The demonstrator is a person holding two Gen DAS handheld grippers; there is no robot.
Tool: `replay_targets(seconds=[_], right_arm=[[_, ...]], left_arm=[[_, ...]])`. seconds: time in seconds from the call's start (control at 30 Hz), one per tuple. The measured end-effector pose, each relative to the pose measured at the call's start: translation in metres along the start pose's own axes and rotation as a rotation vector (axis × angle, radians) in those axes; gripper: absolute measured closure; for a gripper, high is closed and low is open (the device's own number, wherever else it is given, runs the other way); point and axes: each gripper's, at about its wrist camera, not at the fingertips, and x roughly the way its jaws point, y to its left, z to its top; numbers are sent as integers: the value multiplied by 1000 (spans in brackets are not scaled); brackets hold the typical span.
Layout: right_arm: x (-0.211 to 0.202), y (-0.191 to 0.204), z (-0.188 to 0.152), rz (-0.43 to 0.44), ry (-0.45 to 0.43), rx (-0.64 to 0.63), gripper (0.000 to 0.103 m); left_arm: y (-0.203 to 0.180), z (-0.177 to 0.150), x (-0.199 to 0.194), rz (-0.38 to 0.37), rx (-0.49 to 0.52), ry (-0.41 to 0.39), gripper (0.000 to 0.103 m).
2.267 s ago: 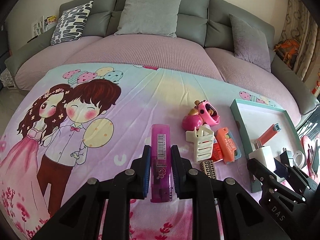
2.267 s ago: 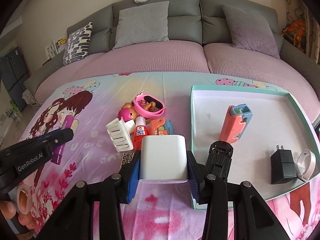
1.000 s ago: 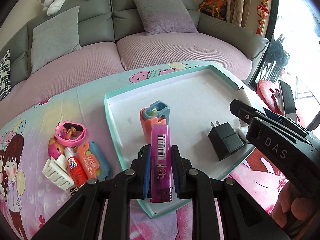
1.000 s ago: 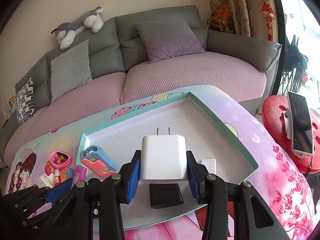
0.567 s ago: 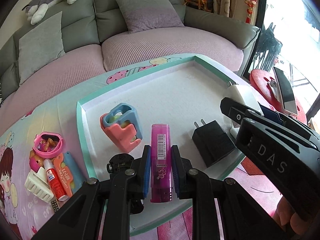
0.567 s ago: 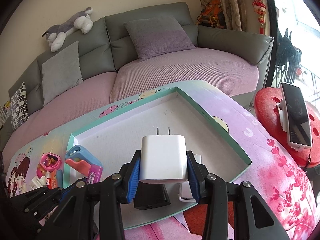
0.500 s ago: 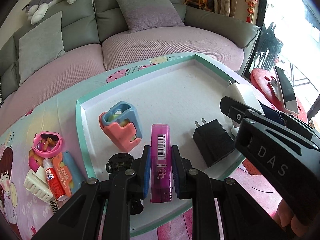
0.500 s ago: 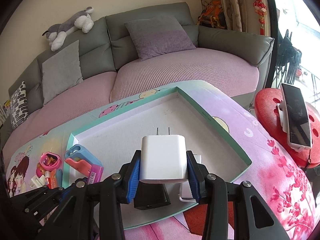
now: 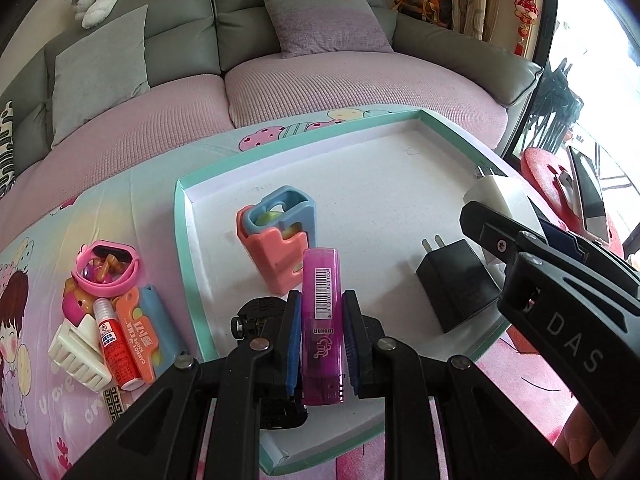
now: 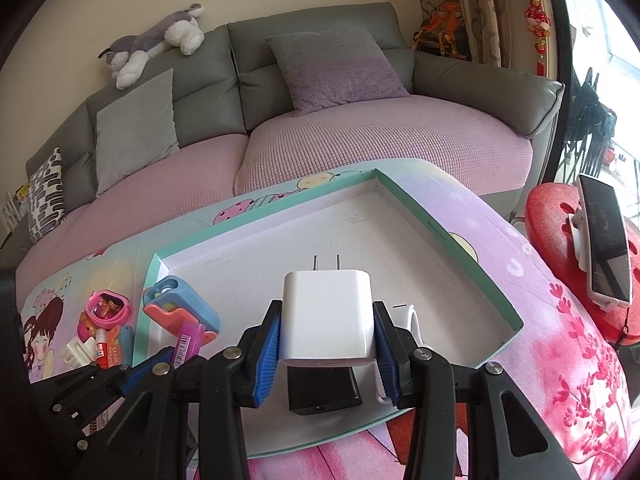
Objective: Organize rigid objects
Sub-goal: 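Open the left tool to drop the purple tube while the right tool releases the adapter in the tray, then move both tools back from the tray toward the remaining items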
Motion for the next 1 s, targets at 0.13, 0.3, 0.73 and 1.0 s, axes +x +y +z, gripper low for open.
replay_targets(seconds=[0.13, 0.3, 0.73, 1.0], right_arm=[[3, 4, -1, 9, 11, -12, 58], [6, 10, -3, 10, 27, -38, 58], [7, 16, -4, -8, 39, -66, 57], [3, 28, -2, 3, 22, -76, 44]], left_arm=[[5, -1, -2, 15, -11, 12, 82], [17, -3, -7, 26, -50, 24, 81], [70, -12, -36, 103, -189, -4, 64], [117, -22, -50, 215, -321, -28, 37]])
